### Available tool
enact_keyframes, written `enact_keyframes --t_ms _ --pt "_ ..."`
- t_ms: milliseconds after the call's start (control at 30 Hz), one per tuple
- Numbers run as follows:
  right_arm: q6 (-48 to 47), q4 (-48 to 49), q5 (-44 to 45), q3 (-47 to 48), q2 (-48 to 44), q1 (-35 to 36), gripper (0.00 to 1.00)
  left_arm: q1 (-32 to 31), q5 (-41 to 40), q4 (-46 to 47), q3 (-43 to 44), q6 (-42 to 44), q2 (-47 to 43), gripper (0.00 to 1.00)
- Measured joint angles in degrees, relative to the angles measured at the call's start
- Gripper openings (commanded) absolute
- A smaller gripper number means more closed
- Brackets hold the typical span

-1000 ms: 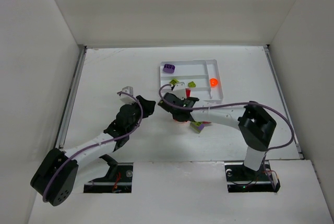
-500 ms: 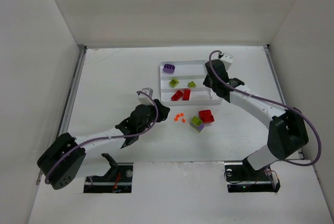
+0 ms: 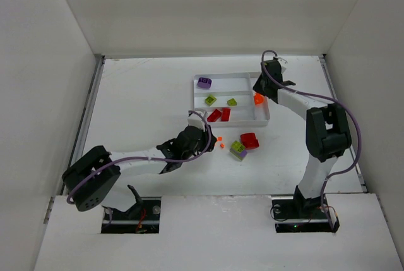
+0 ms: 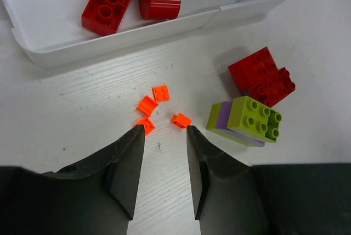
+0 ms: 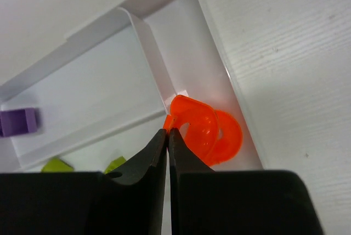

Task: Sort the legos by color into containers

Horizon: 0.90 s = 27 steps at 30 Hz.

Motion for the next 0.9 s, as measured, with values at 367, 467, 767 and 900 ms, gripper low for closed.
enact_keyframes --t_ms 367,467,767,900 --pt "-0.2 3.6 -0.1 -0.8 -2.8 -0.5 0.46 -1.5 -0.1 -6.2 4.1 2.8 4.1 0.34" --pt "0.0 5.6 1.0 -9.2 -11.6 2.3 0.35 -2.3 -1.0 -8.1 4.9 3.1 4.1 0.33" --pt "2.6 9.7 2.4 -30.8 -36.9 25.7 0.22 -5.6 -5.3 -11.2 7.2 3.1 9.3 0.32" --pt "4.5 7.3 3.8 -36.8 -42.1 34.7 0.24 -6.0 -7.0 -11.6 8.9 3.0 12.1 0.31"
